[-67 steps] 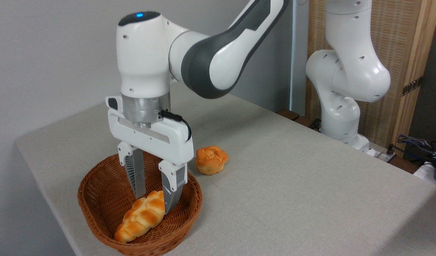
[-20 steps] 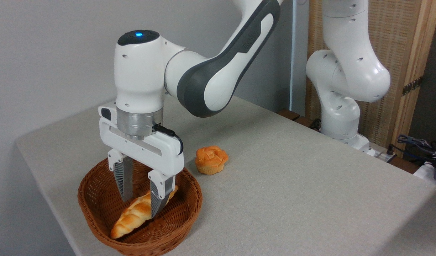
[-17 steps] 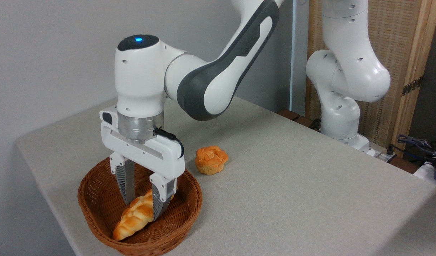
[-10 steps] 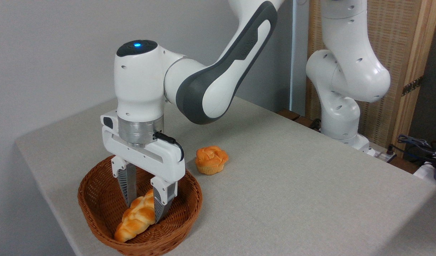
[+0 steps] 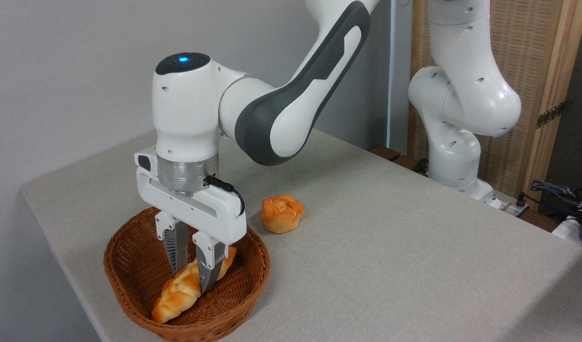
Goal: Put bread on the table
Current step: 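Close the gripper fingers around the braided bread roll, then lift the braided roll out of the basket and carry it beside the bun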
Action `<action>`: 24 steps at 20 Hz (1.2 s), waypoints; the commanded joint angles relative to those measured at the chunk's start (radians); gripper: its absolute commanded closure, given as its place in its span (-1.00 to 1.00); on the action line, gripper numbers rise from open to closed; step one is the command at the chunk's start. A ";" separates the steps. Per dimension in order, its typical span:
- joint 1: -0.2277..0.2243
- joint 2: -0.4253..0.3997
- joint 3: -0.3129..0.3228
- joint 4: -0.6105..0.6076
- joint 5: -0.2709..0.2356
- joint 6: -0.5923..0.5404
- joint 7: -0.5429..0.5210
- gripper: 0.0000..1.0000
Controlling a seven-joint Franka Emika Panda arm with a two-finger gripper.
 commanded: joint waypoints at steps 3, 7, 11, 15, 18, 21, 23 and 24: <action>-0.003 -0.021 0.011 0.001 0.009 -0.003 0.009 0.29; -0.003 -0.039 0.007 0.055 -0.003 -0.104 0.009 0.28; -0.003 -0.045 0.004 0.119 -0.026 -0.206 0.009 0.27; -0.003 -0.119 0.004 0.121 -0.026 -0.323 0.076 0.25; -0.003 -0.192 0.013 0.112 -0.017 -0.489 0.231 0.22; -0.003 -0.263 0.039 0.055 0.019 -0.608 0.355 0.21; -0.003 -0.327 0.051 -0.015 0.043 -0.606 0.403 0.18; -0.005 -0.355 0.076 -0.049 0.046 -0.603 0.432 0.15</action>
